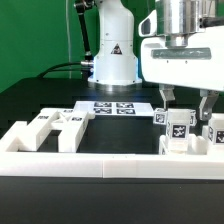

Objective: Assemble chair

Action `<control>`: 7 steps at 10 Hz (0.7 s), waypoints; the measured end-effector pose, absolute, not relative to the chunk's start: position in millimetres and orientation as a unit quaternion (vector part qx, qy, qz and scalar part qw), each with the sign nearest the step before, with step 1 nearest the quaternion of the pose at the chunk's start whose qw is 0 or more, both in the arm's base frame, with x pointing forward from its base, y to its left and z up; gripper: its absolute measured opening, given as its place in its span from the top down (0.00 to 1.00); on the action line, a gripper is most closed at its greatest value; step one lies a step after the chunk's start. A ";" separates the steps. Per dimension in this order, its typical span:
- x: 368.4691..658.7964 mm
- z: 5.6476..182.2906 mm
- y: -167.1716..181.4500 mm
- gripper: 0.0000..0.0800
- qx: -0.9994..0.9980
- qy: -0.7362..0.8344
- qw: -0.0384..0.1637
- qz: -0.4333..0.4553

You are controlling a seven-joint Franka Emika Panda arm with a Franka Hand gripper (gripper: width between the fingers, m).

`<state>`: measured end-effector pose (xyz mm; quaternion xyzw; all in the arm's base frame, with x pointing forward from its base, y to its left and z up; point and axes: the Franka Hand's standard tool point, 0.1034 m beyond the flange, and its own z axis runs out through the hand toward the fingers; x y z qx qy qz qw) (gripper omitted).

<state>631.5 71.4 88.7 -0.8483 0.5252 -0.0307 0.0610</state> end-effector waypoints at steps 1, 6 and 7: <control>631.5 88.7 71.2 0.19 -0.856 0.512 0.060 -0.032; 631.6 89.0 70.1 0.19 -0.938 0.343 0.025 -0.048; 632.2 88.8 65.7 0.19 -0.949 0.309 0.023 -0.050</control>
Offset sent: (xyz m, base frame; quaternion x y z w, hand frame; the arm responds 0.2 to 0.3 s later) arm -0.0002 -0.0066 -0.0012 -0.0565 0.0505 -0.2360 0.9688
